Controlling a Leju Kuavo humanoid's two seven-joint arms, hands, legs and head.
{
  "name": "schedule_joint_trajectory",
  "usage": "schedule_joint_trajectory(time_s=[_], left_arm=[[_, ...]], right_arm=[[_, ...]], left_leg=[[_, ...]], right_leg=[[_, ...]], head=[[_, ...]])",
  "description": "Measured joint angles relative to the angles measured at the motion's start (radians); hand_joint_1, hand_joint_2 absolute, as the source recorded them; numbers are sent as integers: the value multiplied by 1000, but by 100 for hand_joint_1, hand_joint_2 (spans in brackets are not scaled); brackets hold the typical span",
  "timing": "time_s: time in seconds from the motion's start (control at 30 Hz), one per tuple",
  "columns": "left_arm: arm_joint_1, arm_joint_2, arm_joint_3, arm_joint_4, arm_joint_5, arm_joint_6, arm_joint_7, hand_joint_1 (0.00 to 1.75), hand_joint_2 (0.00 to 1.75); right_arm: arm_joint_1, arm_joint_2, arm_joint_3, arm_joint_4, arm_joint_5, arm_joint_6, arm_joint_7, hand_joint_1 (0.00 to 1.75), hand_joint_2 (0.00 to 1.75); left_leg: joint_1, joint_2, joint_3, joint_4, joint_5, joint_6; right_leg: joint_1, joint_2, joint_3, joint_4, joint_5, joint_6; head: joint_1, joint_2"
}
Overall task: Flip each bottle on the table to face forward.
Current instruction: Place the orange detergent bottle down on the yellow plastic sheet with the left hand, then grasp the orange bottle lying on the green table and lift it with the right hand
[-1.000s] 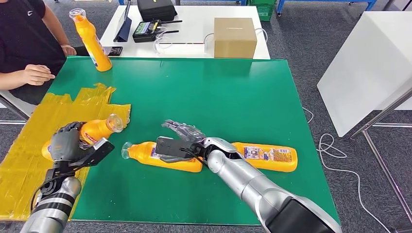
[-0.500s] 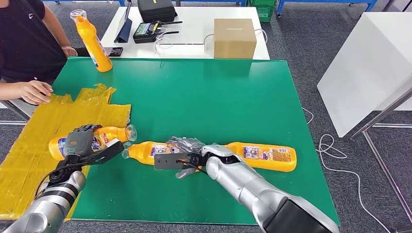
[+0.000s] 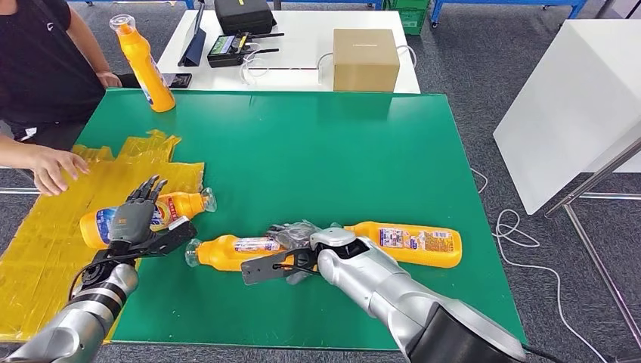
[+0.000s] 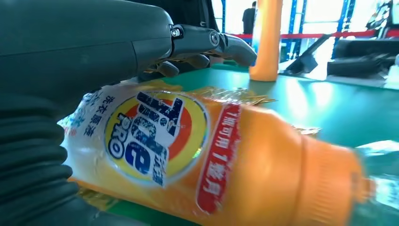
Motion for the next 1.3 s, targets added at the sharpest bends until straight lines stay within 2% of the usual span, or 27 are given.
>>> schedule_joint_trajectory(time_s=[0.13, 0.23, 0.3, 0.5, 0.63, 0.77, 0.9, 1.07, 1.3], left_arm=[[13, -17, 26, -32, 156, -35, -125, 0, 0], [35, -41, 65, -100, 370, -144, -240, 0, 0], [55, -57, 90, -166, 481, -216, -273, 0, 0], [116, -100, 159, -370, 800, -460, -293, 0, 0], [181, -143, 222, -541, 1036, -634, -281, 0, 0], [246, -178, 276, -673, 1147, -729, -231, 0, 0], [321, -210, 310, -781, 1266, -850, -149, 0, 175], [397, -247, 319, -880, 1338, -915, -89, 0, 175], [439, -276, 319, -948, 1356, -927, -78, 0, 175]], right_arm=[[-4, 1, 13, 12, 1, 2, 2, 175, 175], [-5, 1, 14, 19, 0, 1, 3, 175, 175], [-6, 1, 14, 23, -2, 1, 4, 175, 175], [-6, -1, 13, 32, -21, -24, 12, 175, 175], [4, -2, -18, 33, -71, -133, 5, 175, 175], [31, -10, -73, 19, -123, -250, -52, 175, 175], [101, -28, -181, -97, -163, -402, -155, 175, 175], [204, -55, -306, -317, -135, -473, -188, 175, 175], [280, -69, -397, -493, -110, -480, -192, 175, 175]], left_leg=[[0, 0, 1, 0, 0, 0], [0, 0, 2, 0, 0, 0], [0, 0, 3, 0, 0, 0], [0, 0, 4, 0, 0, 0], [0, 0, 4, 0, 0, 0], [0, 0, 3, 0, 0, 0], [0, 0, 1, 0, 0, 0], [0, -1, -3, 0, -1, 0], [0, -1, -4, 0, -1, 0]], right_leg=[[0, 0, 1, 0, 0, 0], [0, 0, 2, 0, 0, 0], [0, 0, 3, 0, 0, 0], [0, 0, 4, 0, 0, 0], [0, 0, 4, 0, 0, 0], [0, 0, 3, 0, 1, 1], [0, 0, 1, 0, 0, 1], [0, -1, -2, 0, 0, 1], [0, -1, -3, -1, 0, 1]], head=[[0, 0], [0, 0], [0, 0], [0, 0], [0, 0], [0, 0], [0, 0], [0, 0], [0, 0]])
